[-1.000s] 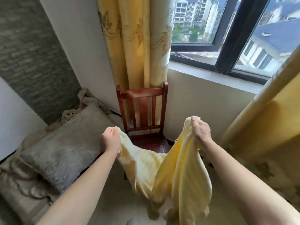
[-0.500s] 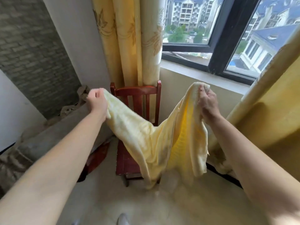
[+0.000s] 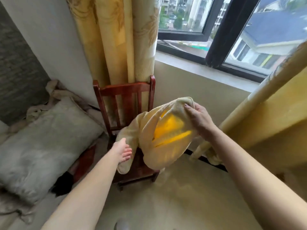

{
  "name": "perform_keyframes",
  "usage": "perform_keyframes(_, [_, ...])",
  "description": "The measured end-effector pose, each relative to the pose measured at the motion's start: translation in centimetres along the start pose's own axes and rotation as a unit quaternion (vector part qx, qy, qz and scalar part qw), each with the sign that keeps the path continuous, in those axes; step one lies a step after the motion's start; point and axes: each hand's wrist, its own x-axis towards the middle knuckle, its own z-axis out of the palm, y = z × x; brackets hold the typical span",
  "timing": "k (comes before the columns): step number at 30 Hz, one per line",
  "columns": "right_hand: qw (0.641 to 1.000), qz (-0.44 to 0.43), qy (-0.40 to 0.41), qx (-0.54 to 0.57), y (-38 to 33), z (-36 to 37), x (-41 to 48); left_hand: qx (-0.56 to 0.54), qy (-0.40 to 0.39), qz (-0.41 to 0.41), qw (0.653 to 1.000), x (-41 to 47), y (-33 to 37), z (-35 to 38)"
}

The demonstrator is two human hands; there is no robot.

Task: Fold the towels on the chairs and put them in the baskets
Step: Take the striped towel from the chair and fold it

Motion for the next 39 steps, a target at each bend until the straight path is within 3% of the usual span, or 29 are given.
perform_keyframes(5, [0.995,0.046,-0.056,-0.070,3.8,1.4,-2.3,-0.100,-0.131,-0.128,0.978,3.3,-3.5,5.3])
perform_keyframes(8, [0.982,0.102,-0.133,-0.087,5.9,1.1,-3.3,-0.138,-0.169,-0.122,0.968,3.6,-3.1,8.0])
perform_keyframes(11, [0.937,0.176,-0.255,-0.162,9.0,0.1,-3.3,-0.136,-0.119,-0.083,0.980,4.1,-2.0,9.4])
perform_keyframes(15, [0.834,0.303,-0.408,-0.215,14.1,-0.4,-1.3,-0.128,-0.018,-0.078,0.989,7.2,-2.3,8.4])
perform_keyframes(19, [0.786,0.382,-0.434,-0.218,19.1,0.1,2.9,-0.077,0.135,-0.030,0.987,5.5,-1.0,8.0])
perform_keyframes(21, [0.789,0.384,-0.418,-0.235,21.2,0.6,5.2,-0.061,0.194,0.003,0.979,5.6,-0.3,7.4])
perform_keyframes(26, [0.811,0.294,-0.402,-0.306,25.9,2.9,11.2,-0.021,0.323,0.109,0.940,4.8,1.5,5.7])
perform_keyframes(30, [0.821,0.260,-0.384,-0.332,29.4,5.6,13.9,-0.029,0.363,0.106,0.925,6.8,0.3,4.7])
perform_keyframes(34, [0.814,0.304,-0.370,-0.328,36.0,8.4,15.0,-0.044,0.397,0.078,0.913,12.2,-3.4,5.1])
perform_keyframes(39, [0.852,0.343,-0.271,-0.287,44.8,11.2,16.5,0.028,0.430,0.045,0.901,17.9,-10.1,6.7])
